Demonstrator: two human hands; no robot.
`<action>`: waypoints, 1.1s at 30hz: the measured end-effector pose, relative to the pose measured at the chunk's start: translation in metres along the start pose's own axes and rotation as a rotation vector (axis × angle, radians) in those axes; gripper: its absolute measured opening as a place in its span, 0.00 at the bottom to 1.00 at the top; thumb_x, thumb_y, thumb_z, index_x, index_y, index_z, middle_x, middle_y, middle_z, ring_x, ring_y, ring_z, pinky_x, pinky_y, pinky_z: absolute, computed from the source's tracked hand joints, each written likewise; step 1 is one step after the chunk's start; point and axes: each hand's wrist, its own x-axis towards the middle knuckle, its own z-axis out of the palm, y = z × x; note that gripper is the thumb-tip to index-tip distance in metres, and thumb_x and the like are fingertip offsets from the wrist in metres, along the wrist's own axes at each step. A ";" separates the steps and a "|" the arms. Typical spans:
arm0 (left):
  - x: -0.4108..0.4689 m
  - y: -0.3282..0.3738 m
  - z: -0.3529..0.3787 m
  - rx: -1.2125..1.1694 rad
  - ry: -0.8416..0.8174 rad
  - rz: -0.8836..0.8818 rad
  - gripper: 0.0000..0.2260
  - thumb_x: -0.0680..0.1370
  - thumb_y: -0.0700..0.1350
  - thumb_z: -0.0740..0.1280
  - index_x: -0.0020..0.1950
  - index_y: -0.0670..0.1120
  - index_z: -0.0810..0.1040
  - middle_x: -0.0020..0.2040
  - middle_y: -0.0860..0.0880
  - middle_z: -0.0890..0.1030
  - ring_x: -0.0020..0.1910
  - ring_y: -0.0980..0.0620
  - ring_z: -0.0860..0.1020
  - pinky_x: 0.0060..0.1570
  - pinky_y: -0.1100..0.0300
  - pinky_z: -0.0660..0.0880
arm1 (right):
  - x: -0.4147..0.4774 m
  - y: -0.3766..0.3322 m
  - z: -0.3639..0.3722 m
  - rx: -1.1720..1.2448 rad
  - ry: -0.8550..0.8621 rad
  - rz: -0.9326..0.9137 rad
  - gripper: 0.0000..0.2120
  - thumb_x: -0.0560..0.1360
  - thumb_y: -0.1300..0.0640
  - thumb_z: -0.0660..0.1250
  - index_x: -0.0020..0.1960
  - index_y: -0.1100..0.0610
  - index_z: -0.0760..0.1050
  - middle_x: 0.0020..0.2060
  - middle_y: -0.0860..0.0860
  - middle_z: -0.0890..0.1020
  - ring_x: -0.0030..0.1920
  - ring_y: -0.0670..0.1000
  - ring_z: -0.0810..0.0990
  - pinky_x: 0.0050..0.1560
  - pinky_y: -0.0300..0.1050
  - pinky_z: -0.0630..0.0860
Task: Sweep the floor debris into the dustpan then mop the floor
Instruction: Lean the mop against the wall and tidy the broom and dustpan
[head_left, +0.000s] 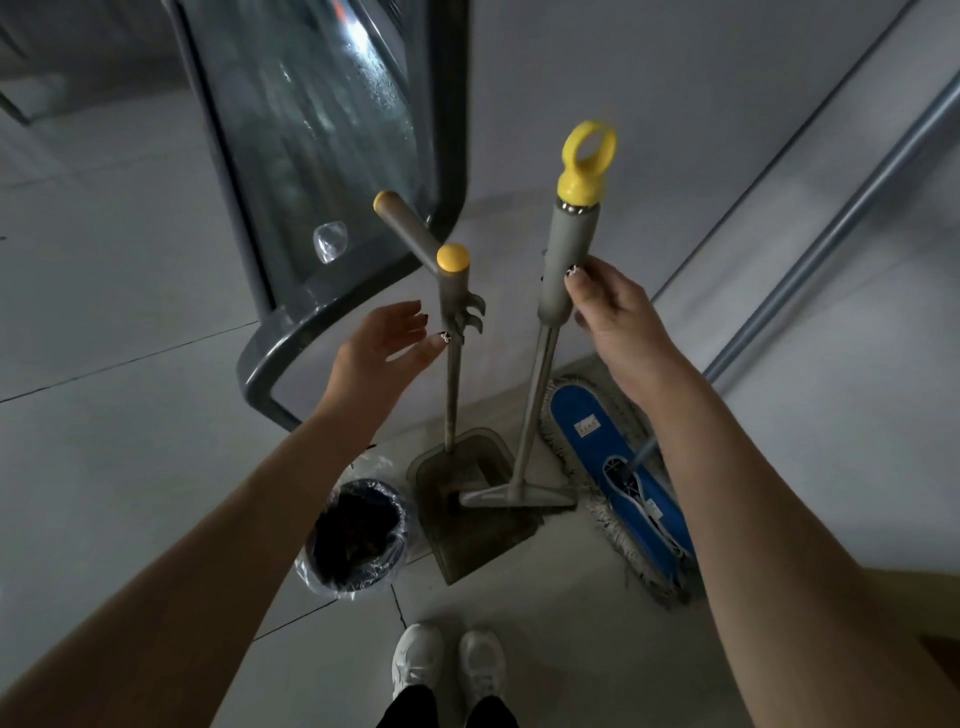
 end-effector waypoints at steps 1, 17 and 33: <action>-0.001 0.002 -0.002 0.005 -0.001 0.004 0.24 0.61 0.56 0.73 0.54 0.54 0.75 0.53 0.53 0.81 0.56 0.53 0.79 0.61 0.51 0.73 | -0.003 -0.010 0.000 0.013 0.005 -0.024 0.18 0.80 0.52 0.58 0.68 0.57 0.70 0.58 0.46 0.77 0.61 0.44 0.75 0.61 0.38 0.71; 0.020 -0.001 0.006 0.097 -0.103 0.001 0.36 0.68 0.45 0.75 0.72 0.45 0.63 0.68 0.48 0.71 0.66 0.54 0.70 0.65 0.58 0.68 | -0.003 -0.072 0.046 0.195 -0.146 -0.216 0.21 0.67 0.36 0.64 0.53 0.48 0.78 0.48 0.41 0.83 0.49 0.42 0.81 0.55 0.45 0.77; 0.042 -0.016 0.033 0.365 -0.136 0.120 0.39 0.64 0.46 0.78 0.70 0.47 0.62 0.63 0.50 0.74 0.59 0.57 0.70 0.58 0.65 0.66 | 0.013 -0.062 0.071 0.571 -0.031 -0.206 0.15 0.66 0.47 0.63 0.49 0.54 0.75 0.38 0.42 0.82 0.41 0.41 0.82 0.44 0.36 0.78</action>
